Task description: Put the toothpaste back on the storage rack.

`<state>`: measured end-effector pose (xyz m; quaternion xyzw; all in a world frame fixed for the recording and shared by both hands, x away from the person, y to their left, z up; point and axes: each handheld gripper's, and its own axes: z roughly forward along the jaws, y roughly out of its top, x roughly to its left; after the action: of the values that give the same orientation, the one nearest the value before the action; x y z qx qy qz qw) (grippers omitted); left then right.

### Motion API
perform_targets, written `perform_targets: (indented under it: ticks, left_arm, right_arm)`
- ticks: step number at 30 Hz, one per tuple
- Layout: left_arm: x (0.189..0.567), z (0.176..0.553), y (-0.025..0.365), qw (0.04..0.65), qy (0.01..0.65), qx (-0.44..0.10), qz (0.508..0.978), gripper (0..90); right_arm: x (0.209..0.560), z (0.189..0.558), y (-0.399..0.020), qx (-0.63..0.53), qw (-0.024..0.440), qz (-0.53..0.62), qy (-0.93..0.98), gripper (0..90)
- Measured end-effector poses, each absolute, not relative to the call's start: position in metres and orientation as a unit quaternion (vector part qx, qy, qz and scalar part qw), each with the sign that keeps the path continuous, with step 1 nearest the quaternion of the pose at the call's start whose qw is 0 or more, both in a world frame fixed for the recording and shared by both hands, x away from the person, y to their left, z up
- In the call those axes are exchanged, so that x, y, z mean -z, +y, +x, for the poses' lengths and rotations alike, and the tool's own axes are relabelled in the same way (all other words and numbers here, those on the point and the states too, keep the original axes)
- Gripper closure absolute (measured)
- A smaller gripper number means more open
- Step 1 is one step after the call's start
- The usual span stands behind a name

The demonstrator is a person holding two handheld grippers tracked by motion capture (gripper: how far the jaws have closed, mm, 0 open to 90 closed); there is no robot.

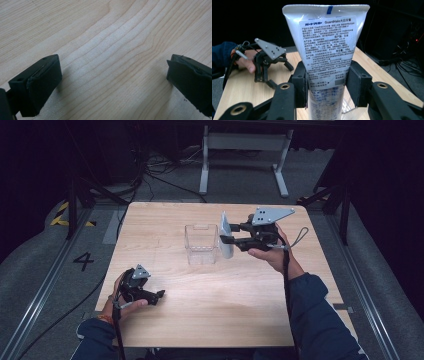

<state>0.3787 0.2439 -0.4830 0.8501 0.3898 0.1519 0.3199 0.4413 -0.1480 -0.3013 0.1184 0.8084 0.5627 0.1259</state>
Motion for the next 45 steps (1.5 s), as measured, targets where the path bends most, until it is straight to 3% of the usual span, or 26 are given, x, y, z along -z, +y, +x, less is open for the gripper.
perform_targets:
  ticks: [45]
  left_arm:
    - [0.483, 0.366, 0.246, 0.321, 0.402, -0.151, 0.844, 0.6]
  right_arm:
    - [0.304, 0.494, -0.097, -0.558, 0.13, 0.138, 0.808, 57.1]
